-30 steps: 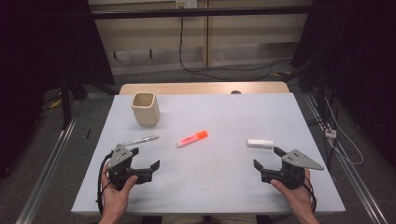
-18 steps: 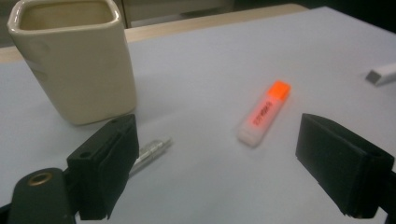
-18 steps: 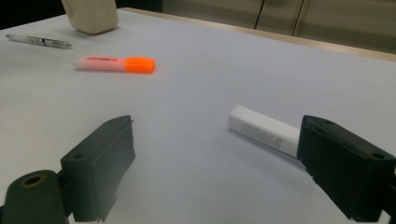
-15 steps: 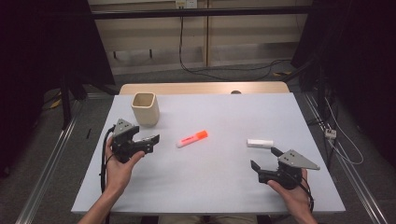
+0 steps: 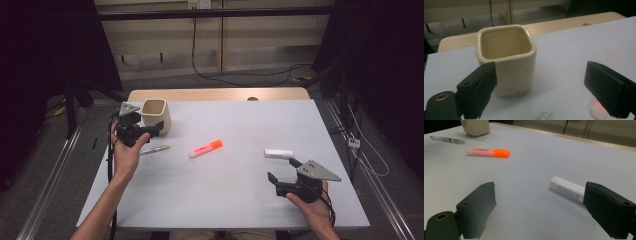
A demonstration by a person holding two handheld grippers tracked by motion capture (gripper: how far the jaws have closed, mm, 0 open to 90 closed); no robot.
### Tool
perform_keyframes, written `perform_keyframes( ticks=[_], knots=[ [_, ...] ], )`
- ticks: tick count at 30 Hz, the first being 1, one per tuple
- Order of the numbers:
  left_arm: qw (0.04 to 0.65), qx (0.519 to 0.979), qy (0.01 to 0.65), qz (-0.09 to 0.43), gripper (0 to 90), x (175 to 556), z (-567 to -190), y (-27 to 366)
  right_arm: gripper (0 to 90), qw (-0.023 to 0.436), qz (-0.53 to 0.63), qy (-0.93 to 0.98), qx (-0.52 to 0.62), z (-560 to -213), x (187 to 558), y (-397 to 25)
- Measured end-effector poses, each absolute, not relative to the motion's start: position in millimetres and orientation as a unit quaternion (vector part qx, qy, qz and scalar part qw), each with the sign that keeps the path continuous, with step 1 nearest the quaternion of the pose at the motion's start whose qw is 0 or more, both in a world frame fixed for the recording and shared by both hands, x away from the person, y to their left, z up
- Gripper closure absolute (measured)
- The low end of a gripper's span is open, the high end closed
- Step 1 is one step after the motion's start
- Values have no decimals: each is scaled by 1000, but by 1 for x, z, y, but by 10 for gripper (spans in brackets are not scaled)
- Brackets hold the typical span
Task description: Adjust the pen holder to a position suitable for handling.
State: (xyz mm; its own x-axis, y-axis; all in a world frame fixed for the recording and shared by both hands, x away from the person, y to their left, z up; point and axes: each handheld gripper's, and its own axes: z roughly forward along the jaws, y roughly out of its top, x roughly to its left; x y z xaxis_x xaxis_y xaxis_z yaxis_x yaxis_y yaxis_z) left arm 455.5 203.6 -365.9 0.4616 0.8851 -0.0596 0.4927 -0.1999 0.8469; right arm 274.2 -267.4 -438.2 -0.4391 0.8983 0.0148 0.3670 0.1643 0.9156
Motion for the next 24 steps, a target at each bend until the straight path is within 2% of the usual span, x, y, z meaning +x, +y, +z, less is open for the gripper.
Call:
perform_keyframes(
  ticks=[15,22,23,24],
  knots=[
    [400,724,513,228,137,504,-360,214,102,280,467,710,446,-439,275,-267],
    [387,715,539,221,226,519,-364,223,101,280,467,712,443,-439,275,-267],
    [380,719,538,221,295,521,-365,224,101,280,467,712,443,-439,275,-266],
    [376,719,539,226,317,522,-366,224,101,280,467,712,443,-439,275,-266]
  ],
)
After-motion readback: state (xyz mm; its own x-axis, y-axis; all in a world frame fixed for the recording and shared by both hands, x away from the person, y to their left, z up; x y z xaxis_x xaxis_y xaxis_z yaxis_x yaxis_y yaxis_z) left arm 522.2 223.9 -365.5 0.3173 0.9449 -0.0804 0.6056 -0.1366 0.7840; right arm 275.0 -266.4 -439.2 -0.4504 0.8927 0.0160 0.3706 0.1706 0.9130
